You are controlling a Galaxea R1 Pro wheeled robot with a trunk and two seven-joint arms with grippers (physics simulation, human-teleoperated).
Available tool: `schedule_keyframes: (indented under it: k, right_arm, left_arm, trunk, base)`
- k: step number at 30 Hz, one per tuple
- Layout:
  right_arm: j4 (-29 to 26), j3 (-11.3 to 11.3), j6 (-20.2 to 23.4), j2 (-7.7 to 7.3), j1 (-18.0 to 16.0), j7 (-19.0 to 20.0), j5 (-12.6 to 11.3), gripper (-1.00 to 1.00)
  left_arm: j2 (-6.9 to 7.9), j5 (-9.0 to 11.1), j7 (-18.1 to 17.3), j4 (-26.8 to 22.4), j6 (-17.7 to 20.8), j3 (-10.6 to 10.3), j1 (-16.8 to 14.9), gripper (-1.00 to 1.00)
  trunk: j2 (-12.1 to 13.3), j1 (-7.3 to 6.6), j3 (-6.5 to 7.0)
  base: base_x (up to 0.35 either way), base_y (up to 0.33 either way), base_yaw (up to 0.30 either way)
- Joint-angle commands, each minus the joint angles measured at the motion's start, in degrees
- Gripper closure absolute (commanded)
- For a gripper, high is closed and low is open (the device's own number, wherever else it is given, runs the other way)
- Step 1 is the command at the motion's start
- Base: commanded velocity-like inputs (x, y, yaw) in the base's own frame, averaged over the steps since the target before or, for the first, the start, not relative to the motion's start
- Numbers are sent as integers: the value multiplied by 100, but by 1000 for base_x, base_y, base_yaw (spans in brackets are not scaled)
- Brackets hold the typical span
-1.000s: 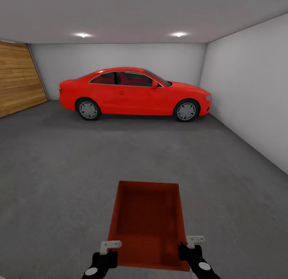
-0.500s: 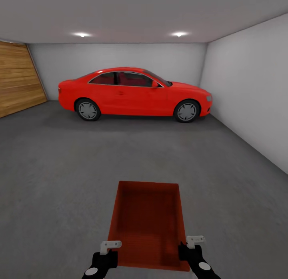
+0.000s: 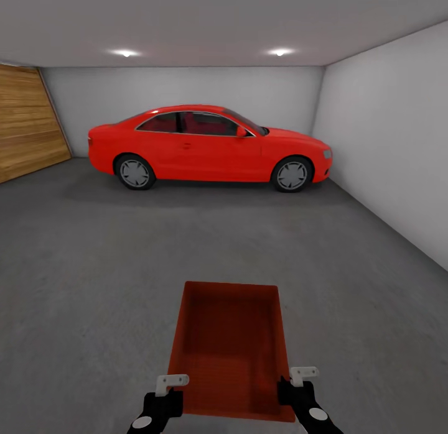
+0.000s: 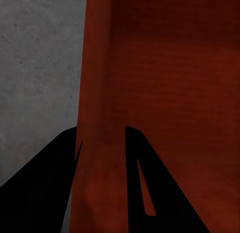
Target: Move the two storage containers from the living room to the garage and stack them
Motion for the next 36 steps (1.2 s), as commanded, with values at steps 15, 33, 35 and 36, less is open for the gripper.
schedule_keyframes:
  k: [15,33,35,36]
  right_arm:
    - [-88,22,-24,199,-7,11,-45,100]
    - [-88,22,-24,199,-7,20,-45,100]
    - [-88,22,-24,199,-7,20,-45,100]
    - [-88,22,-24,199,-7,20,-45,100]
  left_arm:
    - [-75,39,-18,4,34,-65,0,100]
    - [-75,38,-21,4,32,-65,0,100]
    - [-75,38,-21,4,32,-65,0,100]
    - [-75,38,-21,4,29,-65,0,100]
  trunk:
    - [-12,3,-12]
    - [-12,3,-12]
    - [-12,3,-12]
    - [-12,3,-12]
  base:
    - [29,0,0]
    - [184,0,0]
    - [3,0,0]
    - [0,0,0]
